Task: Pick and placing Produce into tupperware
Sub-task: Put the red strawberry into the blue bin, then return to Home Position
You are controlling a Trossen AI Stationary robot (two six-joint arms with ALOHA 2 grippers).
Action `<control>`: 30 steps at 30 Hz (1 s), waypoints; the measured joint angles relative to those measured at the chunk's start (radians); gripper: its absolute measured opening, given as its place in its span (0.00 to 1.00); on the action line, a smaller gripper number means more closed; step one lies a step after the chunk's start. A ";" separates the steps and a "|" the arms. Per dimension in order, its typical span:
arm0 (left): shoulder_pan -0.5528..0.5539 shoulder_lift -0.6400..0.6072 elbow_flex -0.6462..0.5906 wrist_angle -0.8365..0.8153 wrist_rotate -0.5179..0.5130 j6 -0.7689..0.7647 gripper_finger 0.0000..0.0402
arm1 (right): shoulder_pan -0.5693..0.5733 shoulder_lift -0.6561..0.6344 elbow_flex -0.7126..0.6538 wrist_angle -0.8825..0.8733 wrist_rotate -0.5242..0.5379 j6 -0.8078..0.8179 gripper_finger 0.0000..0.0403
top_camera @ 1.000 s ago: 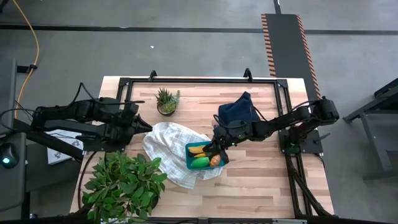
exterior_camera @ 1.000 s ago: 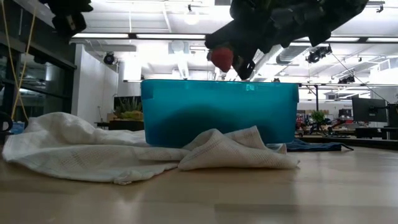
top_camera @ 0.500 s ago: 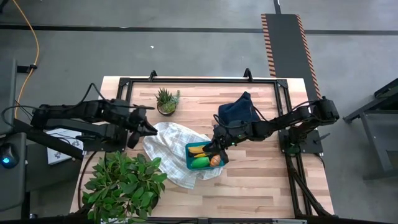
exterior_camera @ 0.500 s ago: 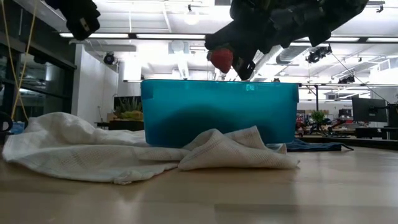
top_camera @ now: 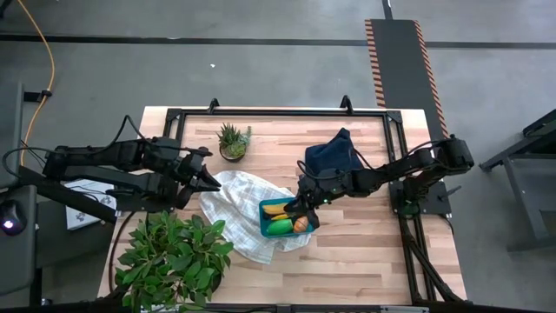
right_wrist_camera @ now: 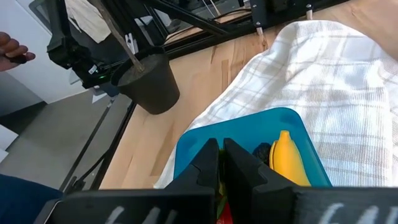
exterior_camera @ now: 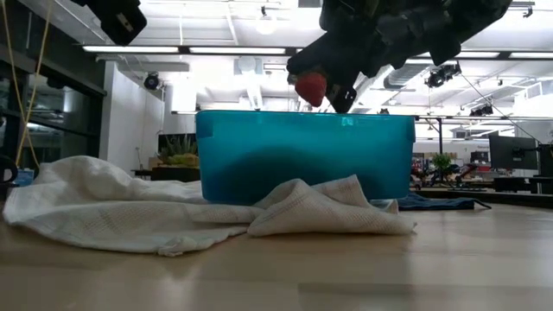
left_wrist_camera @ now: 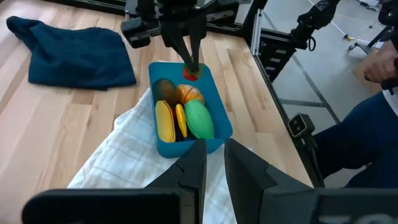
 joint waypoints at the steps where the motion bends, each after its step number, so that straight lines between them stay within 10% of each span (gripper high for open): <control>1: 0.000 0.000 0.000 -0.001 0.000 0.001 0.12 | 0.000 0.000 0.000 0.000 0.000 0.000 0.00; 30: 0.000 0.000 0.000 -0.006 0.026 -0.028 0.12 | 0.000 0.000 -0.001 -0.117 0.061 -0.058 0.00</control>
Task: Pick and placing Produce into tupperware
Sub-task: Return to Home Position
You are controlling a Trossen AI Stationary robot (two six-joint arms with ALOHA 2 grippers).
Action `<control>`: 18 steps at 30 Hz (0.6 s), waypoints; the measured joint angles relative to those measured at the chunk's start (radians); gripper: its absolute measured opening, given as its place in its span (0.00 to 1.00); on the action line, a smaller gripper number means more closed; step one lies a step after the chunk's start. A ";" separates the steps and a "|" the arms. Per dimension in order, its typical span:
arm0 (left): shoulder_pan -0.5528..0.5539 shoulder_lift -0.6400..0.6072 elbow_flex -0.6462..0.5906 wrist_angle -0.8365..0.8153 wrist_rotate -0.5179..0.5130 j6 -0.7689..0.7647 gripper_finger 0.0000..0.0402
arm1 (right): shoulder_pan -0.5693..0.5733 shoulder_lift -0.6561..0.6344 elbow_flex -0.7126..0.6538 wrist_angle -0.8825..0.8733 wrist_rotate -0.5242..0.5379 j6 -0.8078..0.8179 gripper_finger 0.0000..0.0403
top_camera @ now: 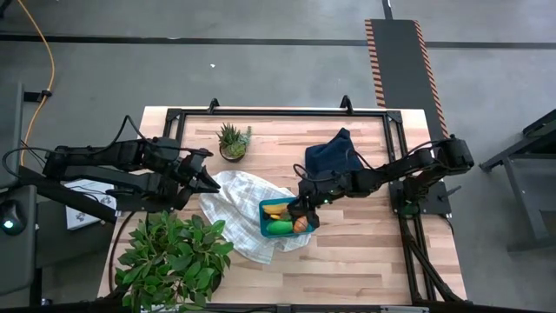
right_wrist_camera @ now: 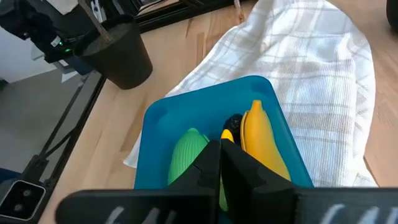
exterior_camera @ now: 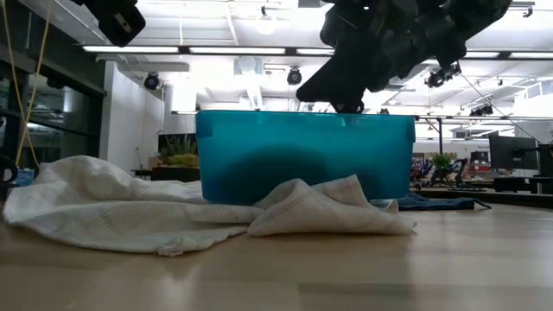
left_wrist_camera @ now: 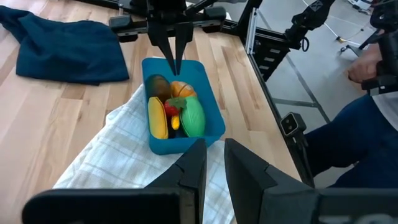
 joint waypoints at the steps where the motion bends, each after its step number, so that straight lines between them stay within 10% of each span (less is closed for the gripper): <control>1: 0.000 0.000 0.000 0.000 0.000 0.000 0.12 | 0.000 0.000 0.000 0.001 0.000 0.008 0.00; 18: 0.000 -0.009 0.000 0.005 0.143 0.066 0.12 | -0.006 -0.257 0.000 -0.006 -0.166 0.089 0.01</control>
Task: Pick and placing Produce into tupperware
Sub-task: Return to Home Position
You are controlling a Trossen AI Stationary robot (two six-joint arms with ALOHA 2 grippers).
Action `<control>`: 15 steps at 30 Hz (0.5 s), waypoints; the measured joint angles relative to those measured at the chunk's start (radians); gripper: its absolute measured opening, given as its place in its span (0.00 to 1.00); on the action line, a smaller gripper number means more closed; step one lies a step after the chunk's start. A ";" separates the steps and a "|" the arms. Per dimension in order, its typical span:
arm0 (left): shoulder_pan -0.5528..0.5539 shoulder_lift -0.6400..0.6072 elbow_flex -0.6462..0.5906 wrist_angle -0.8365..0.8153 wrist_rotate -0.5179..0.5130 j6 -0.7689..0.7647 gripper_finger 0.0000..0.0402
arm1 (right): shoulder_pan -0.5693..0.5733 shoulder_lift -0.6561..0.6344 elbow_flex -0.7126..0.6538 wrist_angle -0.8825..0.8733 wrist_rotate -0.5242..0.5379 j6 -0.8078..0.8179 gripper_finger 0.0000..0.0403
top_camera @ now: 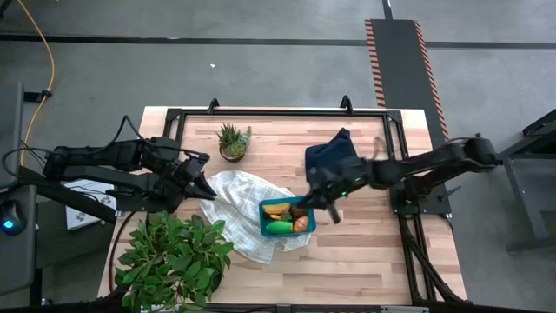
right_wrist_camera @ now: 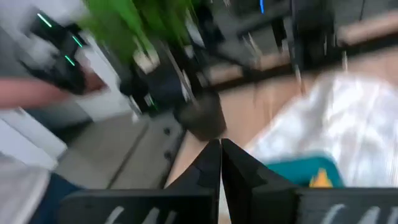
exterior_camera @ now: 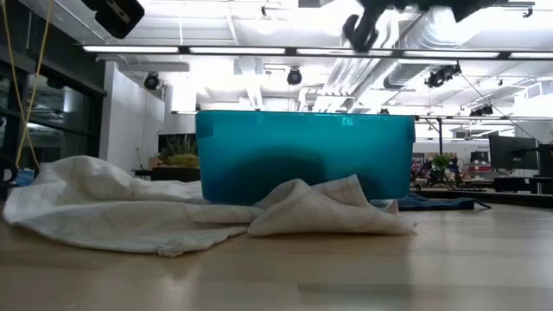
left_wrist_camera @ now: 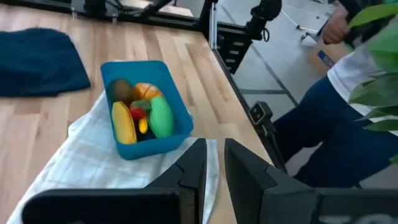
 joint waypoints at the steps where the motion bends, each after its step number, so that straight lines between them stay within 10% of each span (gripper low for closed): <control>1: 0.000 -0.005 0.000 0.002 0.000 0.000 0.12 | -0.001 -0.038 0.000 -0.003 0.000 0.002 0.01; 15: 0.000 -0.206 0.001 0.072 -0.092 0.120 0.12 | -0.022 -0.605 -0.103 -0.182 0.119 -0.069 0.00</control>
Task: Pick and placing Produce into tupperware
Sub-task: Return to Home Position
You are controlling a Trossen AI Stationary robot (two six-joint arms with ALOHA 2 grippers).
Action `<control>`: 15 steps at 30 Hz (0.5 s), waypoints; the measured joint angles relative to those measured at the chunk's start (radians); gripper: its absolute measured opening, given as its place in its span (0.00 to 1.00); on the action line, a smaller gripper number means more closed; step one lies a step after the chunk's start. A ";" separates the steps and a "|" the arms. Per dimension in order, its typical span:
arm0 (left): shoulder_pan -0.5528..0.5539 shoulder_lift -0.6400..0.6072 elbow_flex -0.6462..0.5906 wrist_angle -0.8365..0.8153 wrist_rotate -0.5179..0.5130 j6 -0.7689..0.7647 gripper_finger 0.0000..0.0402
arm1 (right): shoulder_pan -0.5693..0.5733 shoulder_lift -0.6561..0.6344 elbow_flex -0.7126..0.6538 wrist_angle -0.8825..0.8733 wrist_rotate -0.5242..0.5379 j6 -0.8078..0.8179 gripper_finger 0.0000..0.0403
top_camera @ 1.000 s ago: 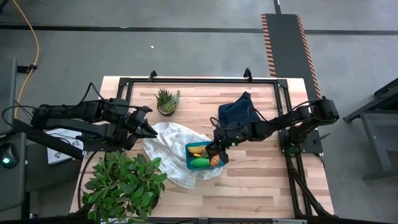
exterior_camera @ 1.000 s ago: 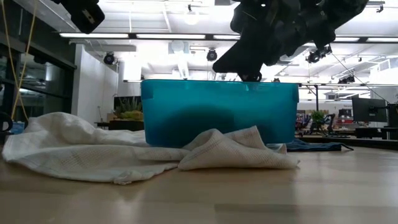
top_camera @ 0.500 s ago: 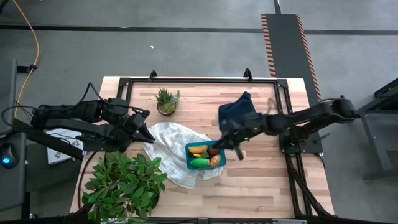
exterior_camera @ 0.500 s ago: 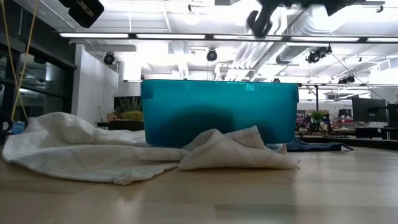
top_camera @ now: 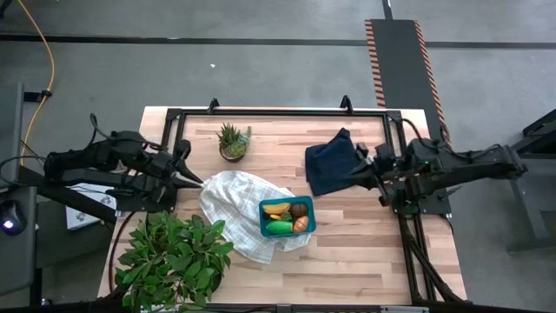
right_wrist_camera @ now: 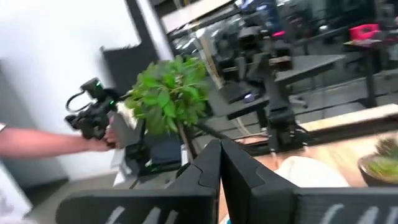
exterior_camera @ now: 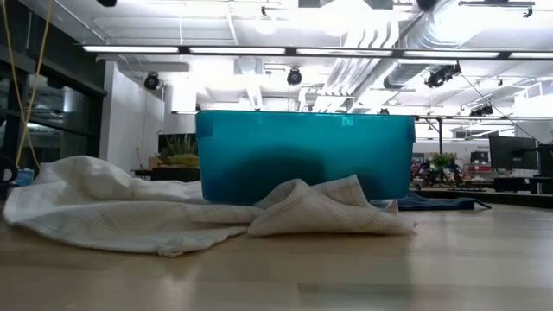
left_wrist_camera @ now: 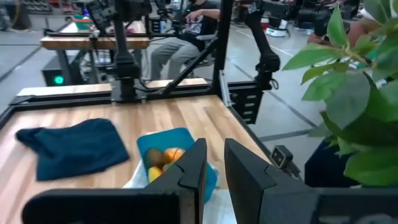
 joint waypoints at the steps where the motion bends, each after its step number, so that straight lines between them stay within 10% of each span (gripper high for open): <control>1: 0.000 -0.016 0.000 -0.015 -0.011 0.000 0.12 | 0.000 -0.031 -0.031 0.010 0.023 0.017 0.00; 15: 0.000 -0.095 0.000 -0.058 -0.039 -0.038 0.12 | 0.001 -0.277 -0.460 0.487 0.098 0.149 0.00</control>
